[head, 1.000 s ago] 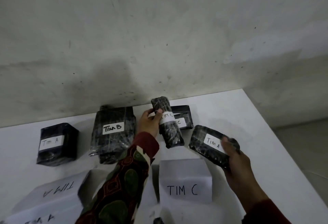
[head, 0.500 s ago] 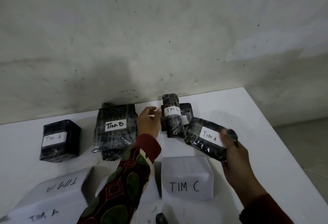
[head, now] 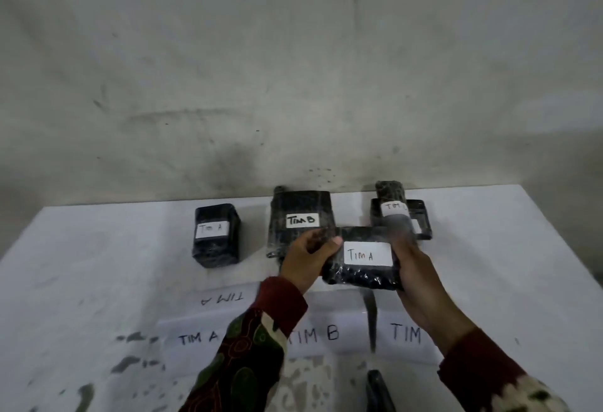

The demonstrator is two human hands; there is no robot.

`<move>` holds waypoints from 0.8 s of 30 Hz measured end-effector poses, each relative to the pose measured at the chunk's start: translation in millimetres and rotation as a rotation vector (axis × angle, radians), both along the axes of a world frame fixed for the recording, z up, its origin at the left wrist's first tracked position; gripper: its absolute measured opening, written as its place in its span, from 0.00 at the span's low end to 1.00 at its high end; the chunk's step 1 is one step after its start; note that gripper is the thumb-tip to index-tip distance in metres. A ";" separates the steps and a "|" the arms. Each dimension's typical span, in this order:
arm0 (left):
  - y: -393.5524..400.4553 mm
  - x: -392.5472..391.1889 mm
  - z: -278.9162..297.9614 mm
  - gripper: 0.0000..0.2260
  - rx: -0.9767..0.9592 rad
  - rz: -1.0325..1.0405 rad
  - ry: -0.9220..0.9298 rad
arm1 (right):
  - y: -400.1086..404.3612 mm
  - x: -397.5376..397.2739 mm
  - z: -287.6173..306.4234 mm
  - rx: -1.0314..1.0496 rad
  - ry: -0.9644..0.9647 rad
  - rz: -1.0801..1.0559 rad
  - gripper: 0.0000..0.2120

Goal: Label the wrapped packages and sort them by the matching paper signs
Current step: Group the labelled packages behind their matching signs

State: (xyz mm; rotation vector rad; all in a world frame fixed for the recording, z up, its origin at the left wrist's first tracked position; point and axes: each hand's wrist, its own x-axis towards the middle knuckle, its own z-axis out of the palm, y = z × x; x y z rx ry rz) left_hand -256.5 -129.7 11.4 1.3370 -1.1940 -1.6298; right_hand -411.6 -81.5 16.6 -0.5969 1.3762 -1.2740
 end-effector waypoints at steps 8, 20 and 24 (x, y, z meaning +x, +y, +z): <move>-27.4 107.7 -3.8 0.08 -0.051 0.301 -0.064 | -41.5 95.3 -5.7 -0.021 0.110 0.242 0.15; -77.4 210.5 -25.0 0.14 -0.135 0.519 -0.238 | -113.9 204.9 -24.3 -0.009 0.414 0.303 0.16; -87.5 223.2 -32.6 0.17 -0.171 0.480 -0.382 | -125.8 218.6 -31.6 -0.015 0.488 0.331 0.17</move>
